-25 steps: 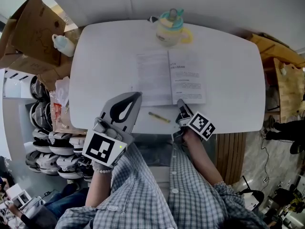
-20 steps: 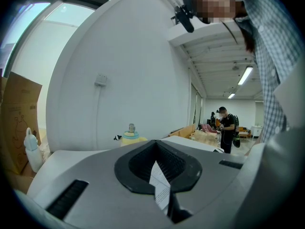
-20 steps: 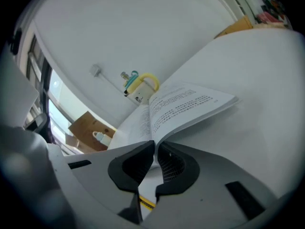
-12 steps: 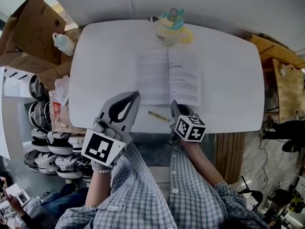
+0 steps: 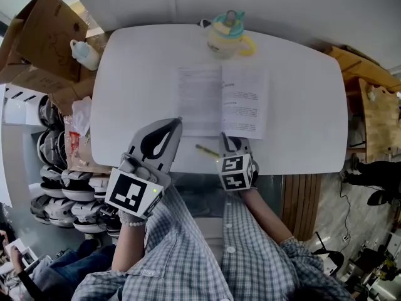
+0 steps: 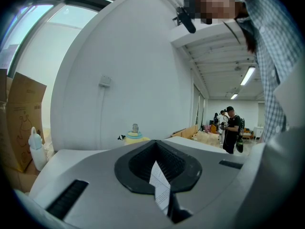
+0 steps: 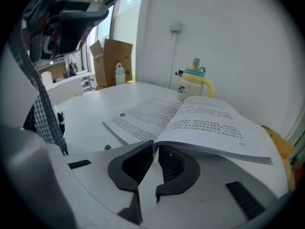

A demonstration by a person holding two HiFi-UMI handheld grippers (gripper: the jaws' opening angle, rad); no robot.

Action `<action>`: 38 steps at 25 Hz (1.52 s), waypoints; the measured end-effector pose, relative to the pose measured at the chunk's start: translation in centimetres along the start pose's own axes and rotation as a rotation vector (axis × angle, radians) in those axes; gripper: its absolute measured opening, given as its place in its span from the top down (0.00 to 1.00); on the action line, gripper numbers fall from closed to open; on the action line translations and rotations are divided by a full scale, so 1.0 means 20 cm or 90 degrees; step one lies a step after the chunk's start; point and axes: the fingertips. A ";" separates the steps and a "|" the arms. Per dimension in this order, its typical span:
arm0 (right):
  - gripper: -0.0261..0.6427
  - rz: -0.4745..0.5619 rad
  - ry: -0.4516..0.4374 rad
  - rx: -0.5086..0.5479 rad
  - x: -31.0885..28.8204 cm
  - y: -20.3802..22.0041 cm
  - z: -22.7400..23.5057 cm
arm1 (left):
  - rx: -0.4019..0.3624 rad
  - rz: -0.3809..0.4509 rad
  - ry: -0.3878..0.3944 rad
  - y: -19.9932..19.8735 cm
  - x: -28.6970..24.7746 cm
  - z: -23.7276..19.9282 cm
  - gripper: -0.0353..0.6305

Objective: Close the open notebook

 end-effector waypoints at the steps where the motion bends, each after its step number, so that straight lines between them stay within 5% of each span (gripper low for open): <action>1: 0.91 -0.005 -0.005 0.026 -0.01 -0.01 -0.01 | 0.000 0.000 -0.001 0.00 0.00 0.00 0.94; 12: 0.91 -0.054 -0.031 0.177 -0.05 -0.01 -0.10 | 0.000 0.001 -0.011 -0.01 0.03 -0.04 0.94; 19: 0.91 -0.081 -0.054 0.184 -0.11 0.02 -0.17 | -0.003 0.001 -0.018 0.00 0.03 -0.06 0.94; 28: 0.91 -0.120 -0.117 0.354 -0.16 0.13 -0.26 | -0.002 0.000 -0.029 0.00 0.06 -0.09 0.94; 38: 0.88 -0.094 -0.196 0.239 -0.10 0.12 -0.28 | 0.003 -0.001 -0.022 0.00 0.04 -0.04 0.94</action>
Point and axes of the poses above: the fingertips, and each gripper's own axes: x backward along the fingers, z to its right, y out of its underside, and after that the axes turned 15 degrees about z, right-handed
